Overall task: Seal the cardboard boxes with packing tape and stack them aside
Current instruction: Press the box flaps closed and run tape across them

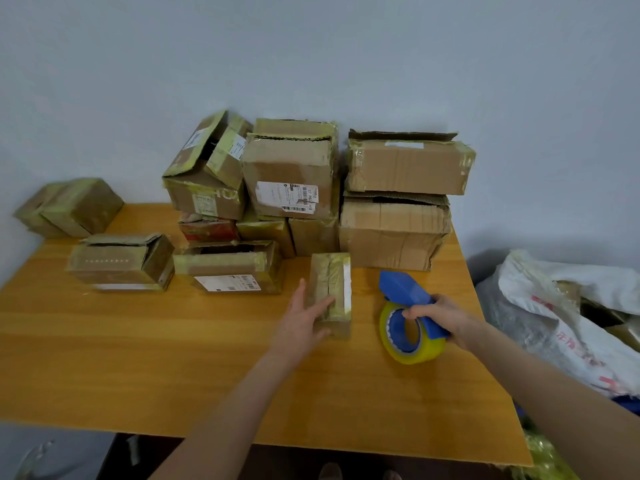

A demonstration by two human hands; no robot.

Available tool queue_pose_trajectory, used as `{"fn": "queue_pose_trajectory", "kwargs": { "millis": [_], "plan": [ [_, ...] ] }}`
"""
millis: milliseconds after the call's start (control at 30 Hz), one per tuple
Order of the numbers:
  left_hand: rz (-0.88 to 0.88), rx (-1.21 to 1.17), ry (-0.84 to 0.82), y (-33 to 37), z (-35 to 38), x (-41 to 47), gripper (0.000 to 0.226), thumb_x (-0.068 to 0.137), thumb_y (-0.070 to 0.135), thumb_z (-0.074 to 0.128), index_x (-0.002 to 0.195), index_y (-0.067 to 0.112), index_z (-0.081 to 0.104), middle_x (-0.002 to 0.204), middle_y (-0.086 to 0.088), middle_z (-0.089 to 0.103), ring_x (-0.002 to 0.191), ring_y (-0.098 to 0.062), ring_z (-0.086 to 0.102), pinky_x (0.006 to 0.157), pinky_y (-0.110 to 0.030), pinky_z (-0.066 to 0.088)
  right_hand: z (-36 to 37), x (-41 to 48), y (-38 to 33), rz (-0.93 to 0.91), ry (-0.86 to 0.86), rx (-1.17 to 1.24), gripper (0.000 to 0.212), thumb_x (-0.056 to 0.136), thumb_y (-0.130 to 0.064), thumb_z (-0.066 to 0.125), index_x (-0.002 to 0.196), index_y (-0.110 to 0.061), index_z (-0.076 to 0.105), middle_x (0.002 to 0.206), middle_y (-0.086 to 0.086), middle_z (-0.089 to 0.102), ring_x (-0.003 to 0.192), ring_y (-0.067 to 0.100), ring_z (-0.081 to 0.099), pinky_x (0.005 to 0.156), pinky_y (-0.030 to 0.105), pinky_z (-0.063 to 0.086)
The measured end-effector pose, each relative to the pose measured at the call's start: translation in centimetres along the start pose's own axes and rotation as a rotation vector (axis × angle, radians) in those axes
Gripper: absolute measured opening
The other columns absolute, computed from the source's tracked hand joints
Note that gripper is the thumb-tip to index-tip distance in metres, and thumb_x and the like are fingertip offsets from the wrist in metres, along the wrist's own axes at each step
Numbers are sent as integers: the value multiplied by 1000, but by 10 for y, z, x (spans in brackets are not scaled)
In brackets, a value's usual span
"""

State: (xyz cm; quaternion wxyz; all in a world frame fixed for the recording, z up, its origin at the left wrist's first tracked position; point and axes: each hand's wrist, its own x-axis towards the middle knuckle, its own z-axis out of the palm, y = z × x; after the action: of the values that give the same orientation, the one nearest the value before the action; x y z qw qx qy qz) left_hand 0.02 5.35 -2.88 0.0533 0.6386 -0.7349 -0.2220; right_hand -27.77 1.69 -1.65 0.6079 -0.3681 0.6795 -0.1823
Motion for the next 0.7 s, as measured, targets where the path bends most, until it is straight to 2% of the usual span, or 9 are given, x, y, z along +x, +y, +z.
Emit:
{"fn": "queue_pose_trajectory", "kwargs": {
  "millis": [100, 267, 367, 467, 533, 600, 667, 700],
  "plan": [
    [-52, -139, -7, 5, 7, 4, 60, 91, 18, 62, 141, 40, 39, 161, -9, 2, 144, -28, 23, 116, -38, 27, -12, -11, -3, -78, -29, -78, 64, 70, -11, 82, 124, -13, 48, 110, 9, 61, 90, 24, 61, 64, 30, 48],
    [-32, -241, 16, -1, 10, 7, 59, 90, 11, 62, 138, 39, 44, 160, -8, 10, 145, -26, 21, 117, -39, 26, -33, -34, -18, -207, -57, -155, 86, 37, -31, 79, 118, -17, 58, 109, 10, 65, 93, 27, 65, 75, 38, 54],
    [1, -243, -38, -2, 3, 8, 65, 89, 11, 64, 142, 37, 40, 160, -5, 5, 146, -24, 18, 117, -37, 25, -35, -48, -27, -305, -88, -173, 81, 37, -34, 81, 114, -17, 62, 107, 7, 68, 94, 22, 68, 84, 36, 55],
    [-5, -167, -61, -1, -6, 5, 78, 88, 17, 65, 149, 39, 23, 161, -1, -5, 144, -23, 21, 114, -40, 33, -37, -59, -34, -368, -112, -198, 76, 42, -34, 84, 114, -19, 62, 106, 2, 68, 93, 17, 69, 83, 32, 55],
    [10, -186, 73, 5, -11, 5, 73, 88, 21, 64, 149, 37, 27, 160, 0, 7, 139, -19, 31, 110, -39, 39, -38, -63, -38, -392, -136, -201, 72, 49, -29, 86, 116, -21, 61, 107, 0, 68, 95, 15, 68, 83, 32, 55],
    [17, -299, 212, 15, -19, 6, 56, 91, 25, 60, 144, 27, 40, 152, 0, 31, 128, -10, 43, 106, -32, 41, -39, -69, -44, -421, -153, -202, 75, 47, -29, 86, 117, -24, 60, 108, -1, 67, 96, 13, 68, 82, 30, 54],
    [-74, -544, 241, 31, -30, 7, 49, 94, 32, 57, 139, 20, 46, 141, 1, 48, 122, -10, 49, 103, -29, 43, -38, -74, -50, -456, -168, -218, 78, 44, -32, 85, 117, -26, 59, 108, -3, 67, 97, 12, 67, 80, 28, 53],
    [-143, -715, 191, 39, -36, 7, 50, 94, 37, 56, 139, 17, 46, 137, 1, 52, 120, -11, 51, 100, -30, 46, -37, -76, -53, -475, -176, -231, 78, 43, -33, 84, 117, -27, 59, 108, -3, 66, 97, 12, 67, 79, 27, 52]
  ]
}}
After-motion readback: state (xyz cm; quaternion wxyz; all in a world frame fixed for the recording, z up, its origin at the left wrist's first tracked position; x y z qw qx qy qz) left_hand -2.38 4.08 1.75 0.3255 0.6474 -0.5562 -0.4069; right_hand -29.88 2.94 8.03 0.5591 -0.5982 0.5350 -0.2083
